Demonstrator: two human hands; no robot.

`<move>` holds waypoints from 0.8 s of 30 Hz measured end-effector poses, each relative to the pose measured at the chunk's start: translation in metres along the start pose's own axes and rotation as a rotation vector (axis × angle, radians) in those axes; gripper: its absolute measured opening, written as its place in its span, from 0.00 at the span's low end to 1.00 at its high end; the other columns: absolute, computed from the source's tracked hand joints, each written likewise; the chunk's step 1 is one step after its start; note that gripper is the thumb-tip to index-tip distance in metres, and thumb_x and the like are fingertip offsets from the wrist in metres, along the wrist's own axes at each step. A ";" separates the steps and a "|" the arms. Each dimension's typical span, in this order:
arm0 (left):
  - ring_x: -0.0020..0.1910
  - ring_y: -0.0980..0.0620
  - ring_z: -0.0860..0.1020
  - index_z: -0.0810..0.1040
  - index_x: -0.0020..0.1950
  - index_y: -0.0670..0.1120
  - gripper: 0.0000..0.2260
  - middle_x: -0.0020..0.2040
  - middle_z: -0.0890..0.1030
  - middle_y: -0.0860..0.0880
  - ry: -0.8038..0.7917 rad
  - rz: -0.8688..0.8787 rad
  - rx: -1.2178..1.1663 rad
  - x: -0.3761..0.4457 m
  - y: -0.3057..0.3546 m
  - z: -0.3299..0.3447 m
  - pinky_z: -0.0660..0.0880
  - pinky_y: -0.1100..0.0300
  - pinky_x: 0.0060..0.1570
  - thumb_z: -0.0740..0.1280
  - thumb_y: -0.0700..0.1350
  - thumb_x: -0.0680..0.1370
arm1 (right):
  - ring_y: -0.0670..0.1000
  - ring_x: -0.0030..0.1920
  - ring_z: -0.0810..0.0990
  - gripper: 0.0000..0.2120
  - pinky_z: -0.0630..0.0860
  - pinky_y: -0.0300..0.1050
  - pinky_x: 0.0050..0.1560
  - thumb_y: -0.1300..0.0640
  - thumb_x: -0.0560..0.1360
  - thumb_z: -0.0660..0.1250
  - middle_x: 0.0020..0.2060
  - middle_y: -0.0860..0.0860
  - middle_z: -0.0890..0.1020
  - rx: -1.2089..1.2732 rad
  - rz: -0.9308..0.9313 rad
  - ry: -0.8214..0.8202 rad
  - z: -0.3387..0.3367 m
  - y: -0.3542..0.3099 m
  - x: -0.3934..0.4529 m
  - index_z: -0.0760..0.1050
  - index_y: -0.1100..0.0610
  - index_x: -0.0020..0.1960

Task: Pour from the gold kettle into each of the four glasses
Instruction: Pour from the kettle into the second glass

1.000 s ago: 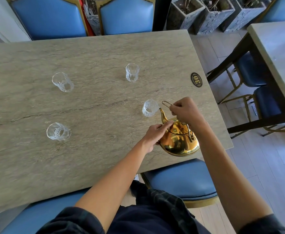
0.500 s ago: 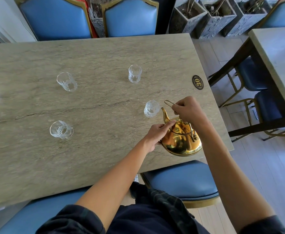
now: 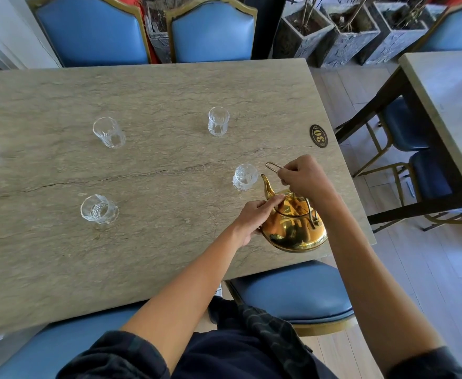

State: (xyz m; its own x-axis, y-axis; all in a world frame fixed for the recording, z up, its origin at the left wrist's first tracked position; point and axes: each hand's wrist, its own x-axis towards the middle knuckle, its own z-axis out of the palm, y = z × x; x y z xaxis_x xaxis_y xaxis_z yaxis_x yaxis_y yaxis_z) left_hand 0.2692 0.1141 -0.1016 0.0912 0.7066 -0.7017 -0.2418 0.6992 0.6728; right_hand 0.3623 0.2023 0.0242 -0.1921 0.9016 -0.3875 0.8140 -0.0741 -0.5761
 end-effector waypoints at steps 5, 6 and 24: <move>0.55 0.42 0.84 0.84 0.51 0.46 0.26 0.49 0.86 0.45 -0.011 -0.007 0.000 -0.001 0.002 0.001 0.80 0.41 0.63 0.73 0.69 0.73 | 0.55 0.31 0.74 0.13 0.71 0.50 0.35 0.60 0.75 0.67 0.34 0.65 0.83 0.012 -0.004 -0.006 -0.001 0.000 0.000 0.83 0.69 0.41; 0.54 0.43 0.84 0.84 0.50 0.47 0.25 0.48 0.86 0.45 -0.011 -0.008 0.000 -0.002 0.002 0.001 0.80 0.42 0.63 0.73 0.69 0.74 | 0.55 0.31 0.74 0.13 0.71 0.49 0.35 0.60 0.75 0.67 0.32 0.63 0.81 0.012 -0.006 -0.009 -0.001 0.000 -0.001 0.82 0.70 0.41; 0.57 0.41 0.85 0.85 0.61 0.40 0.34 0.54 0.88 0.42 0.006 0.006 -0.007 -0.005 0.001 0.004 0.82 0.45 0.58 0.72 0.70 0.73 | 0.55 0.31 0.72 0.14 0.69 0.49 0.35 0.61 0.75 0.67 0.29 0.57 0.78 -0.004 -0.024 -0.014 -0.002 0.002 -0.001 0.81 0.73 0.41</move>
State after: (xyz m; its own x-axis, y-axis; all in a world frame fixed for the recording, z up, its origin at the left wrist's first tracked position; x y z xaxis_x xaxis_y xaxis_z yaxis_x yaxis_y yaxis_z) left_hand 0.2723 0.1119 -0.0962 0.0839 0.7104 -0.6988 -0.2495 0.6939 0.6755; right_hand 0.3650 0.2025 0.0245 -0.2192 0.8971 -0.3835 0.8112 -0.0509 -0.5825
